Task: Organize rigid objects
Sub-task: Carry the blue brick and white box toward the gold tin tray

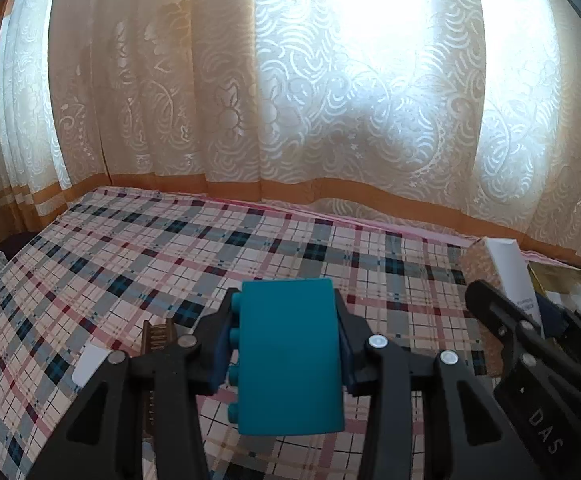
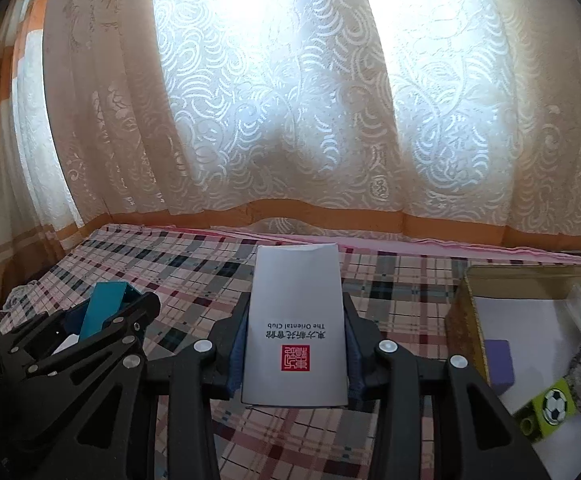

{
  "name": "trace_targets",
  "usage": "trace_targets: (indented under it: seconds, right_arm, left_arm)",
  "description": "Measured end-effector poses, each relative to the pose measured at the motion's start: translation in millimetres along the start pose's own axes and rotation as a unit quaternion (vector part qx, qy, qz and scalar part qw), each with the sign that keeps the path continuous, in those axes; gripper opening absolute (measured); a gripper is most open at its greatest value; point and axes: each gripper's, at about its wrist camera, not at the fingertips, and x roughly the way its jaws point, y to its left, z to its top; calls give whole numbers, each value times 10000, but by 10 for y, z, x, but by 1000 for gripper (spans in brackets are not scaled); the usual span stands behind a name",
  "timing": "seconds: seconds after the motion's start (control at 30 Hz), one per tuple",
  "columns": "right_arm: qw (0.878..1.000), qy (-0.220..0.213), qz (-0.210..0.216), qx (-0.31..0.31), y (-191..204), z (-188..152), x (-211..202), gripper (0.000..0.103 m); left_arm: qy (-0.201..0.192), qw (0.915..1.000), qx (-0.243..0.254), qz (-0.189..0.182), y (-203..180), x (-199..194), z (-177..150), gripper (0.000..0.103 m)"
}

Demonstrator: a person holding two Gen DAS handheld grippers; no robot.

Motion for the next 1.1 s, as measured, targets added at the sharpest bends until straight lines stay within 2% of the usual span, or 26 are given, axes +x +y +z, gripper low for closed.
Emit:
trace_targets:
  seconds: [0.53,1.1]
  right_arm:
    - [9997,-101,-242,-31,-117,-207,-446,43]
    - [9994,-118,-290,-145,-192,-356,-731,43]
  left_arm:
    - [-99,9999,34,-104,-83,-266,-167,41]
    - [-340,9993,81,-142,-180,-589,-345,41]
